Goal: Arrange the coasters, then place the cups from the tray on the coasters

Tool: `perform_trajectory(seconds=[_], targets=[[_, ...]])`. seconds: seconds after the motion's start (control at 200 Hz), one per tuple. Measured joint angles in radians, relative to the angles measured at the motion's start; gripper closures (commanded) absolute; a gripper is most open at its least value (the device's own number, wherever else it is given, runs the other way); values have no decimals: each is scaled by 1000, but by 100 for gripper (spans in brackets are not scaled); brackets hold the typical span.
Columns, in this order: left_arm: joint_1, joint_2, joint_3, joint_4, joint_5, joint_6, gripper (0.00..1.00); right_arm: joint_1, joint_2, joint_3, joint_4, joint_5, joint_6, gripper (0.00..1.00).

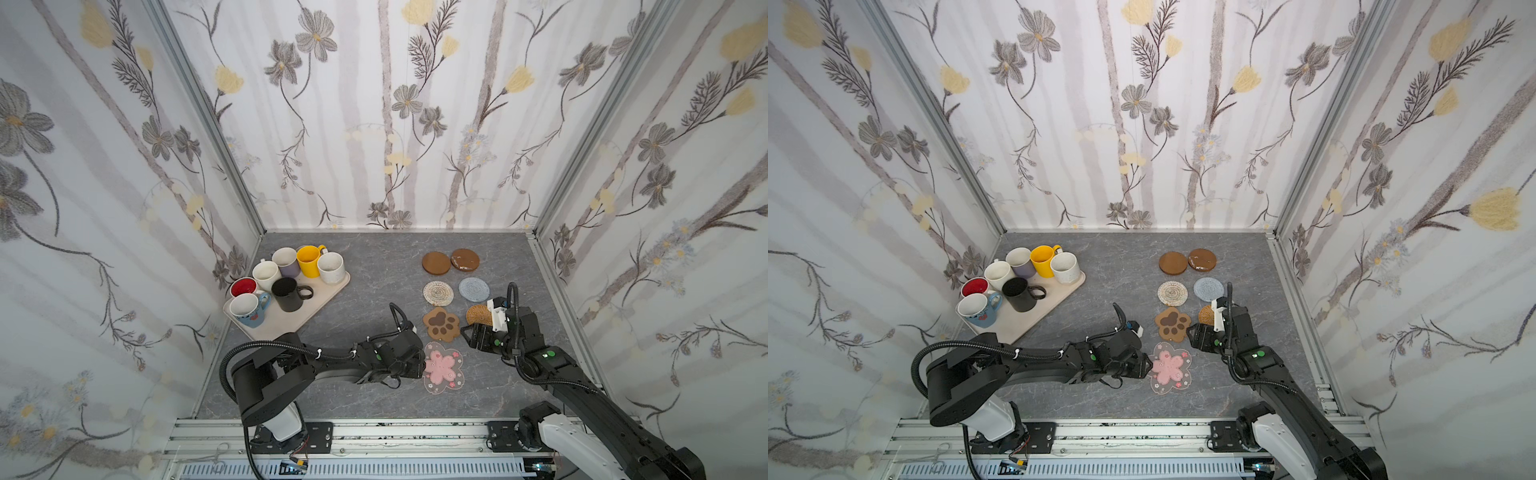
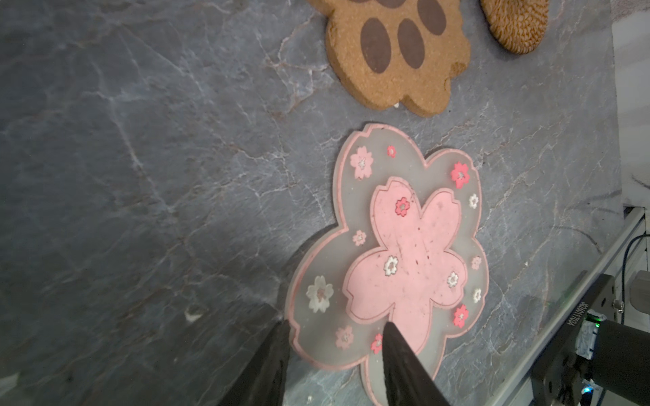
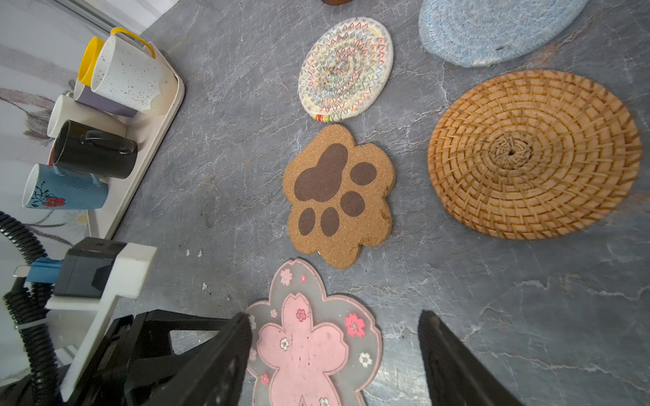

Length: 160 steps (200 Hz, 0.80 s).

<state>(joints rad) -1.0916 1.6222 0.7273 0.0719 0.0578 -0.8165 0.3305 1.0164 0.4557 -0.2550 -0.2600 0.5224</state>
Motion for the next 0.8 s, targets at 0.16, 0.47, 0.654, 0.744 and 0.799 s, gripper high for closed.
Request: perform_trajectory(seconds=[0.16,0.47,0.654,0.744,0.799], targets=[[1,3,2,0,3,0,50,-3,-1,0,1,-3,-1,20],[64,-179,-56,-1,-48,2,22,-3,-58,1,41,-45,-44,1],[137,-312,-78,-11,-69,18,0,-3,-31,31,50,-48,-53,0],[170,-381,-79,-38,-100,30,0,3,4,62,52,-47,-57,0],[191,-426,-79,-48,-122,31,0,12,28,87,57,-47,-60,0]])
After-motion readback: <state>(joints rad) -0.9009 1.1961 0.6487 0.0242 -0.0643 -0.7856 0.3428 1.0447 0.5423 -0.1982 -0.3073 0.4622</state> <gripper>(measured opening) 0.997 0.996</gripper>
